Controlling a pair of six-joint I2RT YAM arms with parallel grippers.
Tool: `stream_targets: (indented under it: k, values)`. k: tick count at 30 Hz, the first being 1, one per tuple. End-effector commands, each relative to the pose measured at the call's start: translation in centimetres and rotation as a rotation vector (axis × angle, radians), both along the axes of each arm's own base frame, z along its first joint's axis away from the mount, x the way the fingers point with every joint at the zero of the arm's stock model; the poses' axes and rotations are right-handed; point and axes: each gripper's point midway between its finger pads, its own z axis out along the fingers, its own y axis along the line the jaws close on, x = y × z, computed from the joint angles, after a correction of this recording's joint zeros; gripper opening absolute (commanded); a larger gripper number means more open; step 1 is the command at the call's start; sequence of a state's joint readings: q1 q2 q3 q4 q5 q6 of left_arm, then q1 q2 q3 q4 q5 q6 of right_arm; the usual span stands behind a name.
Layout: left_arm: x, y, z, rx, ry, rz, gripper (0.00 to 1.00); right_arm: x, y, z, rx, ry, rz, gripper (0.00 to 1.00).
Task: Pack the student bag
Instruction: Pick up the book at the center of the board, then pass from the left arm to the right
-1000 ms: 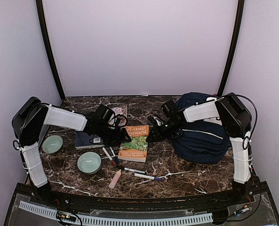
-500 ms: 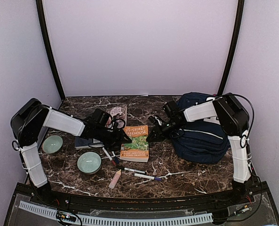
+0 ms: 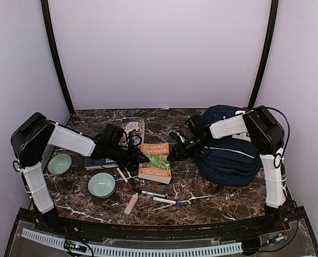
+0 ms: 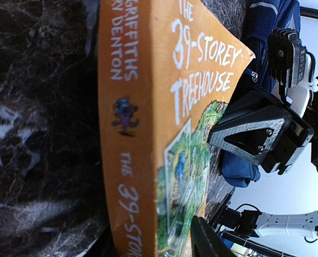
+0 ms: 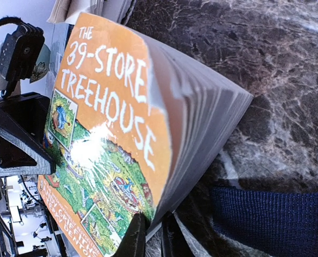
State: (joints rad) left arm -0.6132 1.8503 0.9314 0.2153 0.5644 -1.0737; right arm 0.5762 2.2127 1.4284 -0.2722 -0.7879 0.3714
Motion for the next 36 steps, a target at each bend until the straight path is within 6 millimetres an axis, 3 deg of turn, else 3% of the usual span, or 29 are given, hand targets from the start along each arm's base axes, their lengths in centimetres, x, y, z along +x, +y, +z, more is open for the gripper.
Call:
stream_targets:
  k: [1,9,13,19,25,27,29,31,36]
  values:
    - [0.3,-1.4,4.6,-0.114,-0.102,-0.026,0.39,-1.7,-5.1,-9.5,-0.341,0.039,-0.067,0.1]
    - [0.1,-1.0,5.1,-0.116,-0.128,-0.02,0.17,0.7,-3.9,-1.7,-0.139,-0.047,-0.09,0.2]
    - [0.1,-1.1,6.6,-0.13,-0.168,-0.035,0.08,1.1,-3.7,2.8,-0.059,-0.131,-0.035,0.28]
    - [0.4,-1.4,11.0,-0.138,-0.335,-0.105,0.0,2.1,-5.9,11.5,-0.002,-0.337,-0.002,0.4]
    - [1.1,-2.0,16.9,-0.22,-0.587,-0.151,0.0,0.0,-6.6,18.7,0.059,-0.52,0.137,0.56]
    - [1.5,-2.2,18.4,-0.247,-0.647,-0.15,0.0,0.0,-6.7,20.3,0.078,-0.559,0.118,0.67]
    - [2.1,-2.4,19.2,-0.238,-0.688,-0.138,0.0,0.4,-6.5,21.9,0.108,-0.595,0.084,0.86]
    - [2.5,-2.6,20.3,-0.258,-0.739,-0.134,0.0,0.8,-6.0,23.4,0.157,-0.638,0.065,0.99]
    - [1.7,-3.2,24.3,-0.404,-0.863,-0.155,0.0,2.7,-5.5,22.9,0.13,-0.644,0.001,1.0]
